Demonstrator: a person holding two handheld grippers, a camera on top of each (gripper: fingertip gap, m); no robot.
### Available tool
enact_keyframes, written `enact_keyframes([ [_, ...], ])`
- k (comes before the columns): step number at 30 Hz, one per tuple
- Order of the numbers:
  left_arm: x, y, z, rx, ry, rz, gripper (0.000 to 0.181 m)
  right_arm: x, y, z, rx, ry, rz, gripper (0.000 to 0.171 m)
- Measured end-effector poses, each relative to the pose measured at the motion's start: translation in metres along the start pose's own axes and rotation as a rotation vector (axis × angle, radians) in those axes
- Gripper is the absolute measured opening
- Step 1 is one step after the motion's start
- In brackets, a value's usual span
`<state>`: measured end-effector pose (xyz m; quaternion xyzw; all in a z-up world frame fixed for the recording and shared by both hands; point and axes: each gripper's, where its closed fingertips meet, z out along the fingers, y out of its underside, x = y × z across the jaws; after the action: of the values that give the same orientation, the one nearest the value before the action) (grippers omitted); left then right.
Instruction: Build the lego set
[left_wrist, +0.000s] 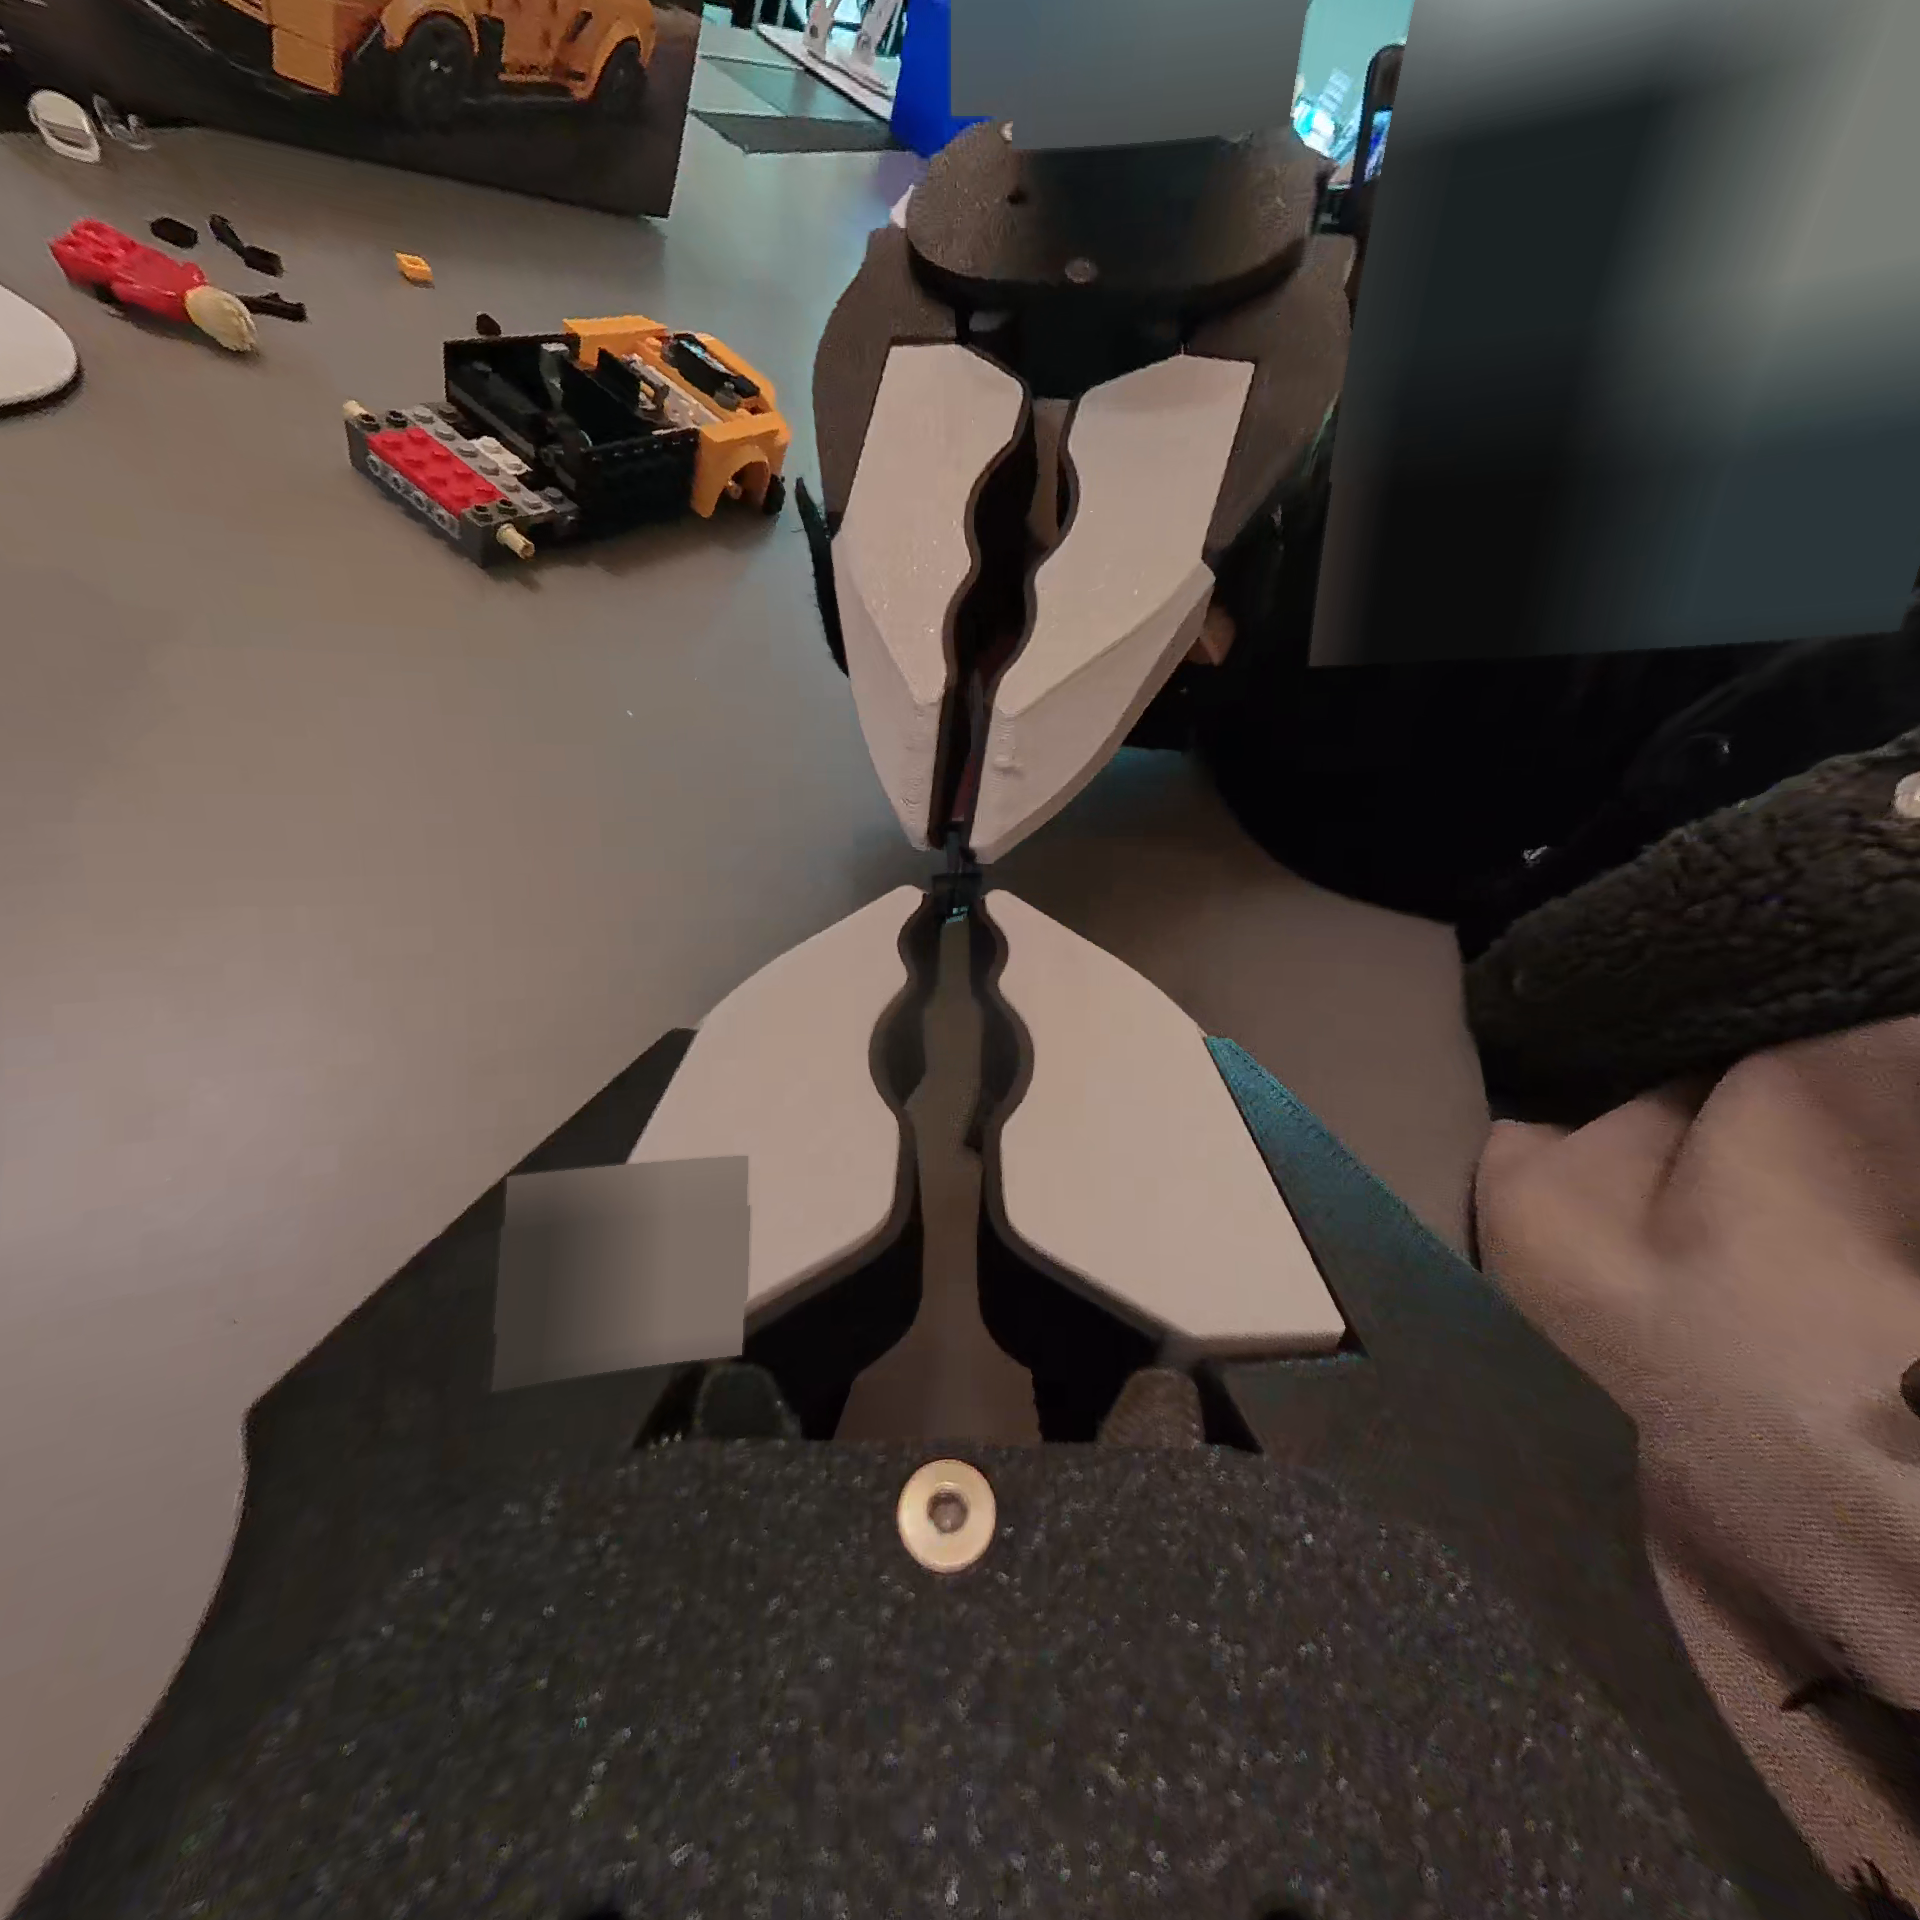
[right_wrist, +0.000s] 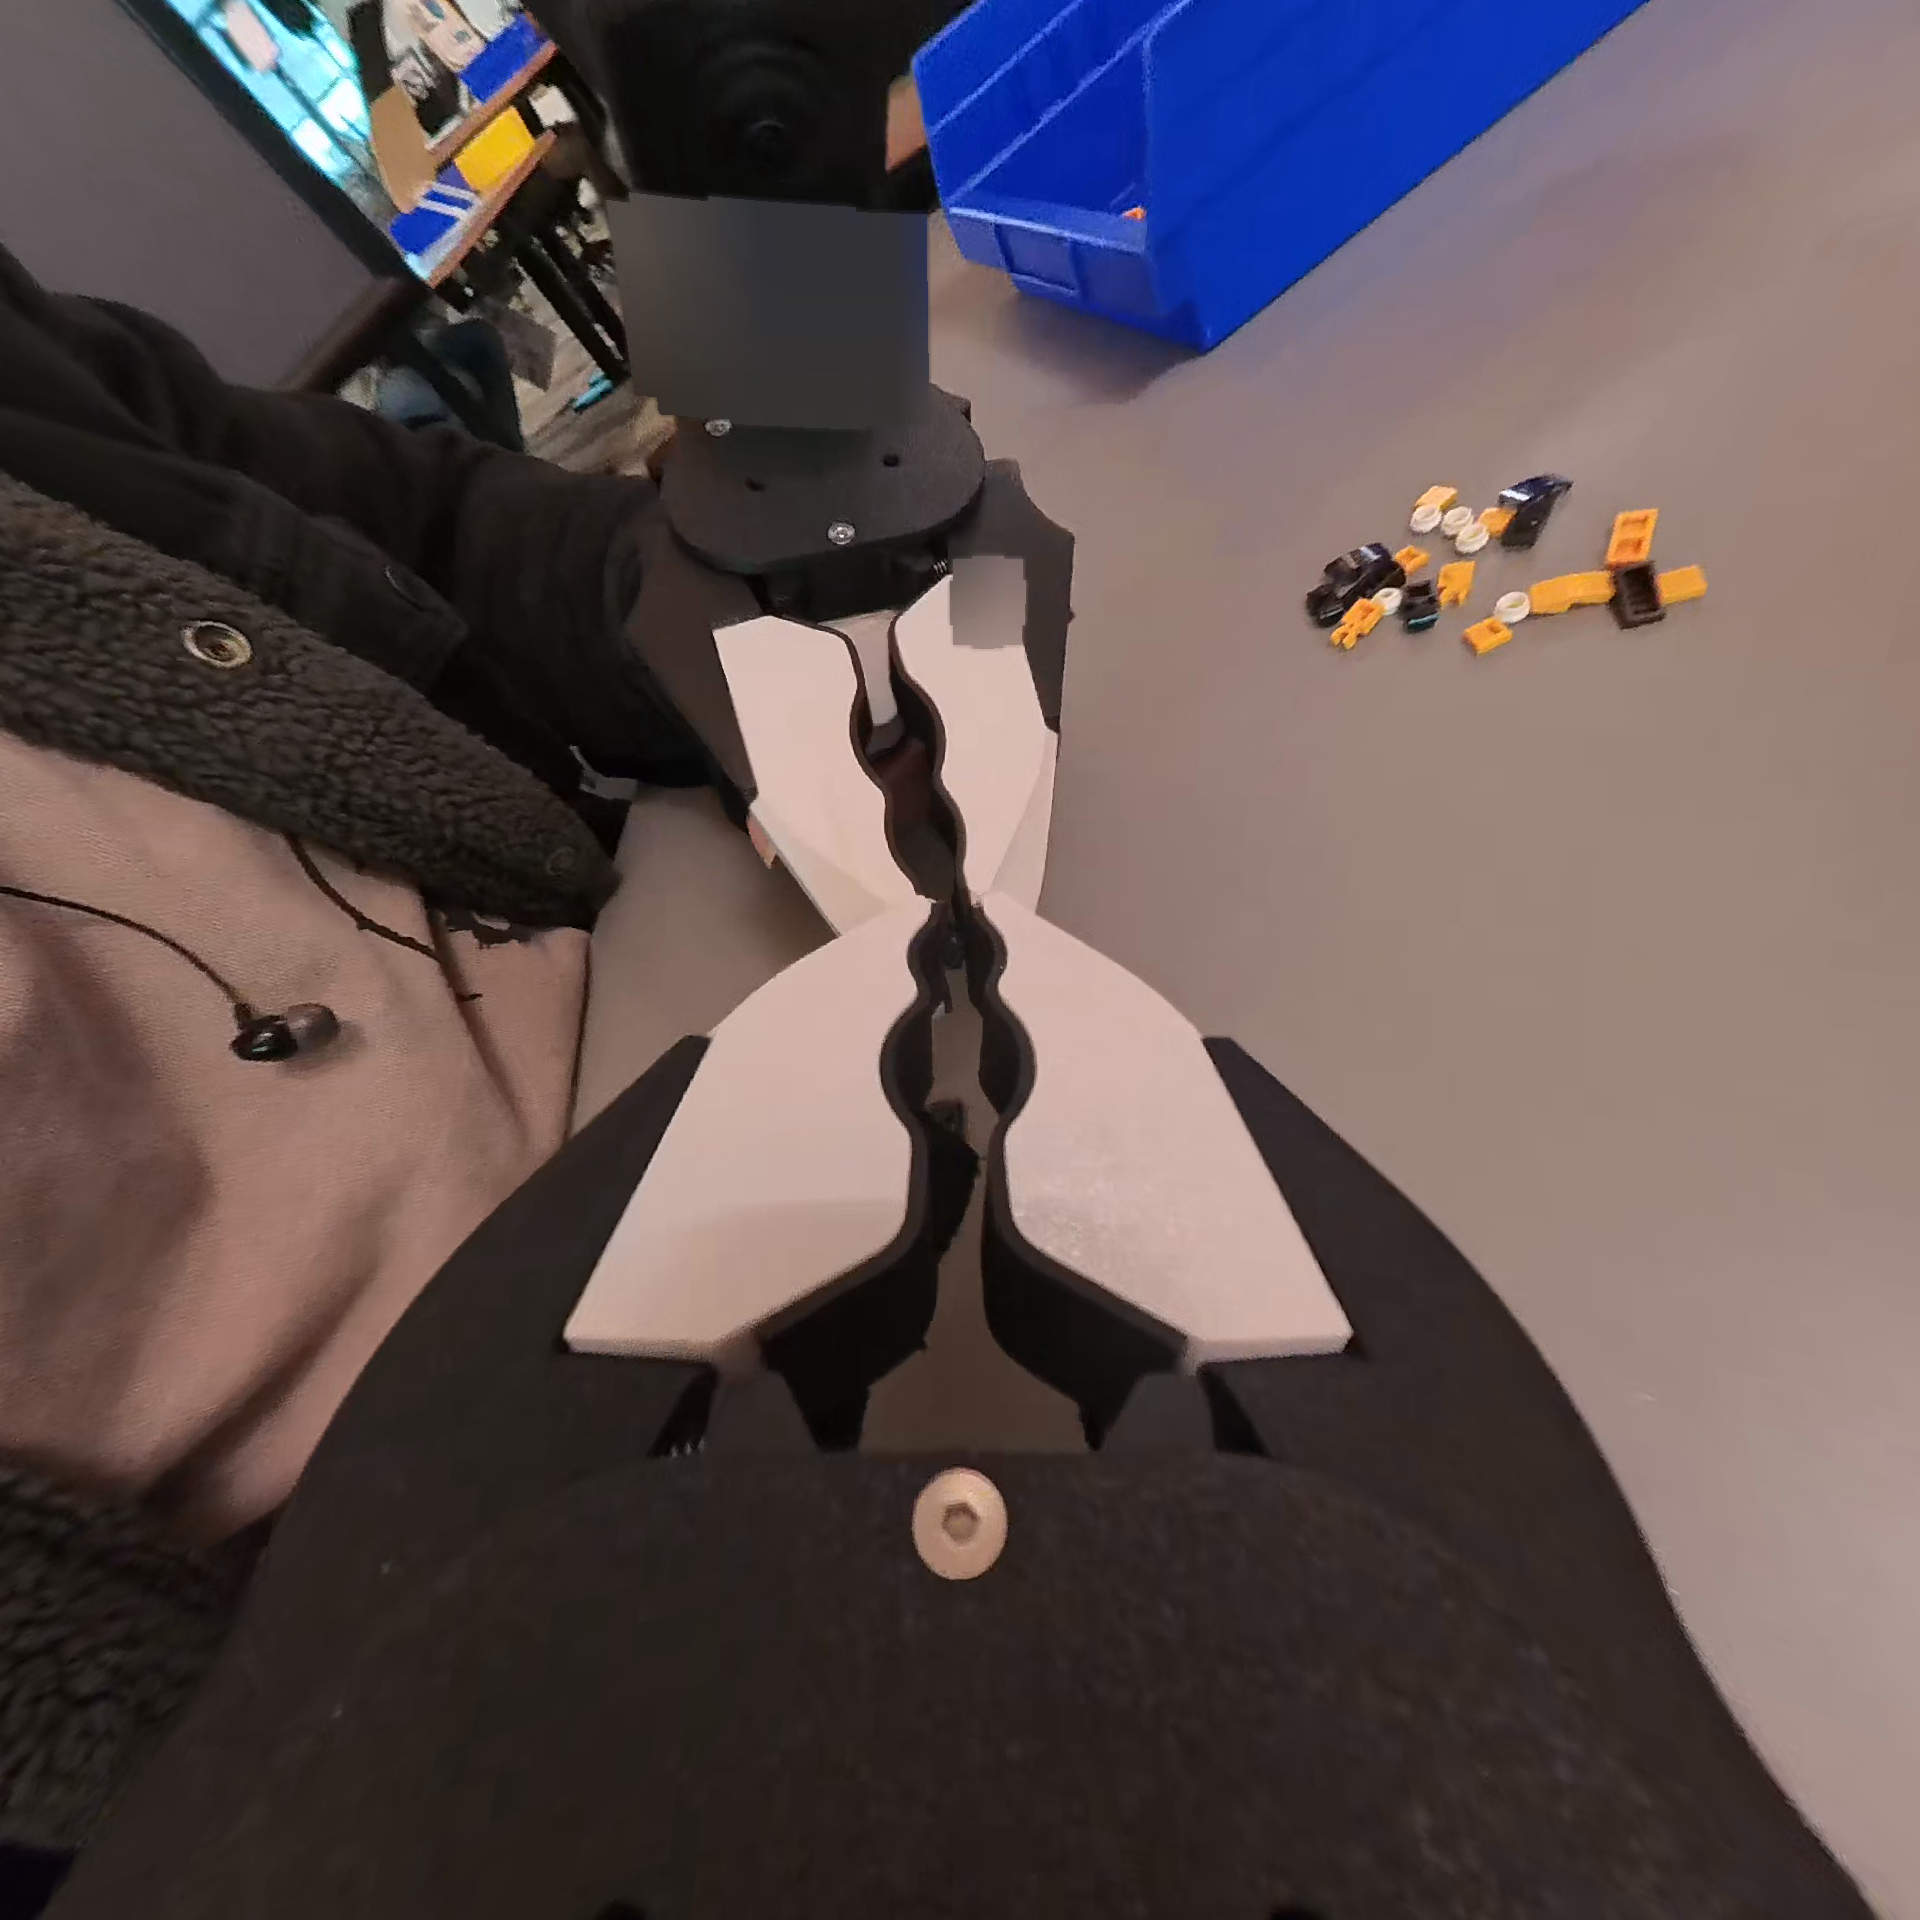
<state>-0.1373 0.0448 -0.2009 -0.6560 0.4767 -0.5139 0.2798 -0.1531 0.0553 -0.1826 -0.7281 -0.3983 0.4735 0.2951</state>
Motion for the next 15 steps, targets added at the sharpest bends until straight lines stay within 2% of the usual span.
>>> enact_keyframes([
  [5,0.002,0.005,-0.003,-0.068,-0.031,0.176,0.011,-0.010,0.016,-0.009,-0.094,-0.161,0.092,0.003],
  [8,0.015,0.014,-0.005,-0.153,0.021,0.338,0.004,-0.019,0.042,-0.007,-0.224,-0.272,0.146,0.003],
  [15,0.028,0.049,0.007,-0.310,0.068,0.493,0.002,-0.009,0.073,0.008,-0.426,-0.266,0.153,0.003],
])
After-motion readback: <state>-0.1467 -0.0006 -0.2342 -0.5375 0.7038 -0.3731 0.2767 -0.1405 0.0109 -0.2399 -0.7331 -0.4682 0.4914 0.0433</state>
